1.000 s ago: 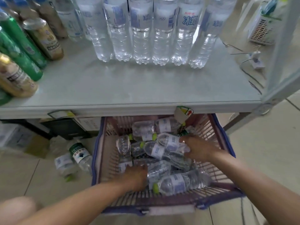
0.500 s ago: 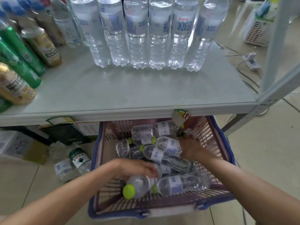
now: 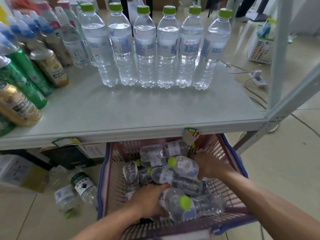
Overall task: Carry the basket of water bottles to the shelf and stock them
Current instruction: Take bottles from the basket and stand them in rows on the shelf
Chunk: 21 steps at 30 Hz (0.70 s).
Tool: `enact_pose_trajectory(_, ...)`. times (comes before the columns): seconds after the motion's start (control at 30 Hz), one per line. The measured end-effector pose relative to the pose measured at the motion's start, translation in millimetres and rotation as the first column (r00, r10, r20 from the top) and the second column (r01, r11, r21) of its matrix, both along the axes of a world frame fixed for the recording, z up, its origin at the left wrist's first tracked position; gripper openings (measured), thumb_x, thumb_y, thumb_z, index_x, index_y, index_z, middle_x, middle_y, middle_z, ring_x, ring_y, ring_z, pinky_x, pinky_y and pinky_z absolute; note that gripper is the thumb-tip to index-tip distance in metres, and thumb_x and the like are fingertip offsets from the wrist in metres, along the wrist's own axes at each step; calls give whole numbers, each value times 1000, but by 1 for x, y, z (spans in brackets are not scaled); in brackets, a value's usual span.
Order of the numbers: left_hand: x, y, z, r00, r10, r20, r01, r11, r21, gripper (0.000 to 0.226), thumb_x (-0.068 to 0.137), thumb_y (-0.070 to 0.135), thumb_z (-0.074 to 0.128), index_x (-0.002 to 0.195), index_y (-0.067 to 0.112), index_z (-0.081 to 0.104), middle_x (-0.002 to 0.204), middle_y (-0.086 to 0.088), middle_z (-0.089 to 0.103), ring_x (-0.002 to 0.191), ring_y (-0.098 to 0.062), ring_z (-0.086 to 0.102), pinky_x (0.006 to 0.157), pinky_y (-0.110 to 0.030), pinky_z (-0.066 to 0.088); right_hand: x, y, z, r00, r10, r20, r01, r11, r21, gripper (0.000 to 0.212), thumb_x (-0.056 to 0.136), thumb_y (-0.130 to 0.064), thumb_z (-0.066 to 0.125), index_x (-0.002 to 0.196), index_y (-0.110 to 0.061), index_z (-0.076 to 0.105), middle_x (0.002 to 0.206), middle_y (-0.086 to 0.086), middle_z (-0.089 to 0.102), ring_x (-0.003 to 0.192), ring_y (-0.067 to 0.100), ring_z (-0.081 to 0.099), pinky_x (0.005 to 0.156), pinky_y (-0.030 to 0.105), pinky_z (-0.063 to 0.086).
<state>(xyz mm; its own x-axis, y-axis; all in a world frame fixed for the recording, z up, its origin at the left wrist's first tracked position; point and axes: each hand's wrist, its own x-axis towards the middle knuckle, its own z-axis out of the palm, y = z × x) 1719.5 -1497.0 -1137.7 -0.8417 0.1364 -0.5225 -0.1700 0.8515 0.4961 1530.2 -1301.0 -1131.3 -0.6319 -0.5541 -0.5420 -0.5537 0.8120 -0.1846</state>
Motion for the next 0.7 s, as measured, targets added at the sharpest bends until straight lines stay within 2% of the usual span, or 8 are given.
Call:
enact_pose_trajectory(0.07,5,-1,-7,994,-19,-108,6,993,-118,87,65,63,76,141,49,37,146,-2,36,135,-28,40,106,-46,44,-2,4,25,999,33,25,-32,999,-41,69,67,-21,89,131,-21,62,124,3,70,116,26,67,89,32,53)
enact_pose_trajectory(0.13,9,-11,-11,985,47,-165,-55,997,-45,93,62,65,75,145,47,36,148,3,28,135,-21,36,110,-43,43,-1,9,58,998,26,56,-19,993,-120,64,66,-22,89,126,-23,65,116,-2,73,108,21,69,86,32,55)
enact_pose_trajectory(0.23,6,-36,-2,970,192,-148,-176,977,119,79,57,58,80,130,47,50,137,11,49,122,-13,55,97,-32,53,8,24,109,997,4,82,24,941,-339,50,66,-24,93,108,-35,69,92,-20,73,84,1,69,75,16,53)
enact_pose_trajectory(0.33,2,-54,16,969,211,-125,-189,967,172,60,59,42,83,116,36,64,115,16,67,104,-3,65,86,-29,58,19,32,154,985,29,170,74,820,-568,41,68,-22,95,94,-43,72,88,-12,76,79,4,70,72,24,54)
enact_pose_trajectory(0.47,-5,-59,61,991,35,-131,-33,999,20,52,57,44,80,105,32,62,97,15,67,86,-7,67,72,-30,59,17,32,189,989,20,145,95,668,-738,48,61,-29,97,103,-37,75,101,-5,80,93,14,77,82,32,61)
enact_pose_trajectory(0.57,-15,-58,110,984,-142,-106,141,990,-14,40,60,37,82,89,20,61,81,5,67,72,-13,66,60,-36,58,18,30,212,991,-3,134,117,496,-860,60,54,-35,99,109,-43,76,110,-5,79,104,13,76,89,29,61)
enact_pose_trajectory(0.63,-17,-61,146,975,-184,-125,190,981,35,38,61,37,84,87,20,61,81,6,68,72,-9,67,64,-36,58,19,30,227,993,-38,108,114,397,-911,53,55,-24,99,99,-45,80,107,-5,80,101,10,77,86,24,61)
enact_pose_trajectory(0.7,-16,-68,182,973,-170,-158,193,970,145,35,65,31,87,91,23,65,86,8,72,75,-1,66,72,-34,58,15,32,236,996,-88,35,67,396,-916,37,58,-23,100,88,-33,82,97,5,81,87,8,77,79,24,61)
